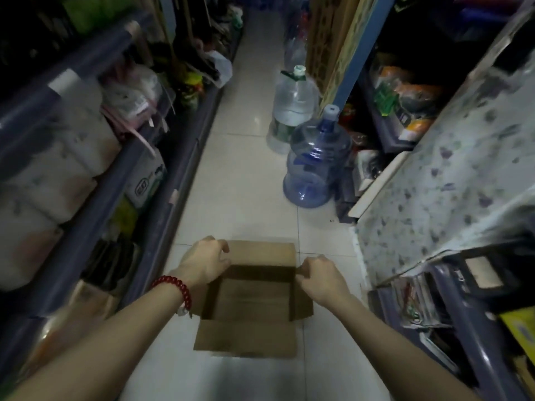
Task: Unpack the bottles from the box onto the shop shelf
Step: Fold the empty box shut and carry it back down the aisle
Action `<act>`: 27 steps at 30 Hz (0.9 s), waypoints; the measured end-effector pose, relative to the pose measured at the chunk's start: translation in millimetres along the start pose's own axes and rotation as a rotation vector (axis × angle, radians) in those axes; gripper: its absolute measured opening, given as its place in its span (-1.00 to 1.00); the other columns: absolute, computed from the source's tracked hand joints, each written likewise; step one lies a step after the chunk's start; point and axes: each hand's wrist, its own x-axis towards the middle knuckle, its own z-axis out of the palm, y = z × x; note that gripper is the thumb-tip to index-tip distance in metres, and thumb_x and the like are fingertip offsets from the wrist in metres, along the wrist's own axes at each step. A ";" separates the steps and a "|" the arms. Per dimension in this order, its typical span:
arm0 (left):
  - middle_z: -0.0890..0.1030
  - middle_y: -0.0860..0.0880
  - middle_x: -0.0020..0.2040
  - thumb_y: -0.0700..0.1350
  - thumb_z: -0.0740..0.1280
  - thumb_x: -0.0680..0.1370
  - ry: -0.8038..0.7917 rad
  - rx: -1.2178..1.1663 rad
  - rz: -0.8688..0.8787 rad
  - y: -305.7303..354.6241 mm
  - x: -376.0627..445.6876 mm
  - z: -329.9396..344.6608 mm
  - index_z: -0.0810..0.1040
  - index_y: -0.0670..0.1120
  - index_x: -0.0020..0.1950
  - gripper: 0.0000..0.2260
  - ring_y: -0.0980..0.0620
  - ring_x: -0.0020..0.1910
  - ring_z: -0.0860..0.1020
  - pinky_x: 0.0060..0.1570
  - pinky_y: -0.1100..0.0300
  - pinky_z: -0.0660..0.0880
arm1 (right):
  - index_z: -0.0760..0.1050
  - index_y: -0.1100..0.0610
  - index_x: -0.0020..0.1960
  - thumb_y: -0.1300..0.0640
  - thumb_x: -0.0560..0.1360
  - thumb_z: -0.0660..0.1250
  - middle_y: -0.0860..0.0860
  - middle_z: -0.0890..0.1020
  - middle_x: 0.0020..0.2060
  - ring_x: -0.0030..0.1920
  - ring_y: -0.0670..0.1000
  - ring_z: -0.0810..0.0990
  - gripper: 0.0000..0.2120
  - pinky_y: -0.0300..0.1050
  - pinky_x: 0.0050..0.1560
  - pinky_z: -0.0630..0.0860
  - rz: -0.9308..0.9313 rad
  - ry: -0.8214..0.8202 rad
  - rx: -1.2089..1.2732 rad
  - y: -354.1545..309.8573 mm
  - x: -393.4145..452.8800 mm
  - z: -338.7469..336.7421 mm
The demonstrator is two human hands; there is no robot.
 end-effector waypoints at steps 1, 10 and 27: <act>0.49 -0.03 0.13 -0.01 0.32 0.52 -0.005 -0.018 -0.014 -13.5 6.7 16.3 0.50 -0.02 0.19 -0.73 0.01 0.03 0.53 0.00 0.17 0.50 | 0.58 0.17 0.04 0.02 0.51 0.30 0.11 0.57 0.03 0.03 0.12 0.58 -0.76 0.02 0.02 0.58 -0.001 -0.019 -0.006 4.0 10.1 19.9; 0.46 -0.06 0.22 -0.05 0.32 0.52 0.096 -0.074 -0.062 -109.4 67.2 140.2 0.51 -0.05 0.22 -0.72 -0.05 0.16 0.49 0.17 0.05 0.50 | 0.52 0.16 0.16 0.01 0.51 0.30 0.10 0.53 0.13 0.13 0.12 0.52 -0.70 0.05 0.12 0.55 -0.097 -0.060 -0.039 23.2 97.1 175.3; 0.44 -0.19 0.38 0.02 0.23 0.58 0.244 -0.490 -0.173 -146.0 97.8 222.5 0.19 -0.14 0.48 -0.47 -0.19 0.28 0.48 0.26 -0.08 0.46 | 0.20 0.06 0.50 -0.07 0.58 0.17 0.14 0.01 0.57 0.57 0.21 -0.06 -0.47 0.12 0.52 0.00 -0.086 0.382 -0.384 112.4 122.8 207.7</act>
